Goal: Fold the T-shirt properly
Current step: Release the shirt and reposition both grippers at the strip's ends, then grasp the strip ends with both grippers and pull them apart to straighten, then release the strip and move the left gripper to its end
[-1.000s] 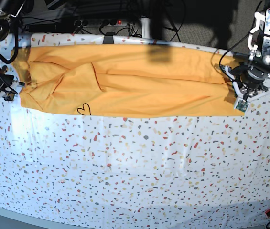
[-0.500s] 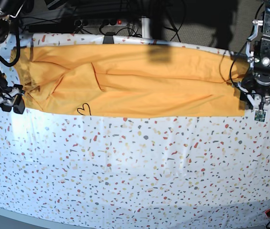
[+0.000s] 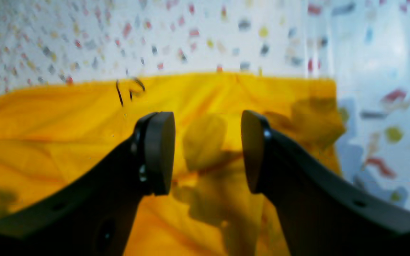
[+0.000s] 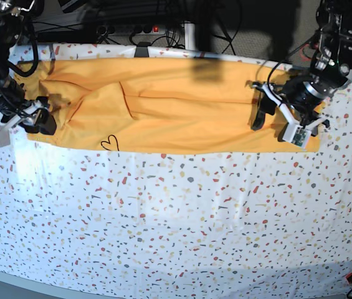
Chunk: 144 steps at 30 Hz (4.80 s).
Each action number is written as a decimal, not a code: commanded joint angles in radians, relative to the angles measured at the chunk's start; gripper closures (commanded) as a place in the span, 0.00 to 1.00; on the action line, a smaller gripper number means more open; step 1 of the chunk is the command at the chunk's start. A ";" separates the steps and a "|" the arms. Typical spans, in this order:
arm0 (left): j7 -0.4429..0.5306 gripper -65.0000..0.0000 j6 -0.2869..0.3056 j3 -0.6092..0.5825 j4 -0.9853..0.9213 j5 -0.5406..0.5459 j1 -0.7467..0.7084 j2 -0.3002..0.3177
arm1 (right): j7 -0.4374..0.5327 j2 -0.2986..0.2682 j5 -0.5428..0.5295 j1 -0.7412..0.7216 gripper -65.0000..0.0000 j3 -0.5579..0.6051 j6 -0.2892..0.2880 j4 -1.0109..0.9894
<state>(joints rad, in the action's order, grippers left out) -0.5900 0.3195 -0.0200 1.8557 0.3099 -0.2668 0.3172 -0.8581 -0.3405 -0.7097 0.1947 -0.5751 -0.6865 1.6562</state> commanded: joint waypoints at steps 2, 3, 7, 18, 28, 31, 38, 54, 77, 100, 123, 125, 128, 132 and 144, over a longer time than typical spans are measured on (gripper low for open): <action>0.024 0.40 -0.001 0.005 -0.006 0.005 -0.002 0.010 | 0.029 -0.014 0.021 0.021 0.54 0.040 -0.012 0.018; 0.029 0.40 -0.001 0.005 -0.030 0.006 -0.002 0.010 | 0.041 -0.014 0.061 0.029 0.54 0.066 -0.012 0.017; 0.083 0.40 -0.001 0.005 -0.176 0.006 0.018 0.009 | 0.111 0.000 0.225 0.032 0.54 0.167 -0.012 0.009; 0.083 0.40 0.000 0.004 -0.427 0.006 0.192 -0.007 | 0.231 -0.003 0.424 -0.109 0.54 0.272 0.119 -0.256; 0.083 0.40 0.035 0.004 -0.600 0.005 0.333 -0.095 | 0.230 -0.006 0.476 -0.346 0.54 0.272 0.145 -0.422; 0.084 0.40 0.040 0.004 -0.640 0.005 0.375 -0.135 | 0.230 -0.009 0.534 -0.370 0.54 0.272 0.195 -0.422; 0.040 0.40 0.039 0.005 -0.658 -0.059 0.453 -0.146 | 0.223 -0.036 0.579 -0.380 0.54 0.239 0.224 -0.422; -0.024 0.40 0.037 0.007 -0.442 0.039 0.475 -0.097 | 0.163 -0.155 0.341 -0.380 0.54 0.234 0.214 -0.248; -0.206 0.40 -0.008 0.007 -0.722 0.377 0.553 0.246 | -0.093 -0.084 0.103 -0.157 0.54 0.234 0.064 0.424; -0.379 0.40 0.240 0.007 -0.958 0.749 0.568 0.215 | -0.119 -0.083 0.100 -0.142 0.54 0.234 0.064 0.458; -0.380 1.00 0.250 0.008 -0.926 0.745 0.571 0.182 | -0.119 -0.083 0.100 -0.142 0.54 0.234 0.064 0.458; -0.383 1.00 0.250 0.008 -0.889 0.735 0.571 0.182 | -0.119 -0.083 0.100 -0.142 0.54 0.234 0.064 0.458; -0.386 1.00 0.250 0.007 -0.805 0.681 0.571 0.182 | -0.119 -0.083 0.100 -0.142 0.54 0.234 0.064 0.458; -0.416 1.00 0.243 0.007 -0.670 0.624 0.563 0.179 | -0.090 -0.084 0.100 -0.148 0.54 0.234 0.065 0.460; -0.517 1.00 0.136 0.005 -0.523 0.385 0.563 -0.126 | -0.067 -0.083 0.099 -0.283 0.54 0.234 0.065 0.525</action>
<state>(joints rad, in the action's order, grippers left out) -1.1194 0.4507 -0.0185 1.3151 0.6689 0.2710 0.1822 -0.9539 -0.4099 -0.6025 -0.0727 -0.3351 -0.6147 2.1654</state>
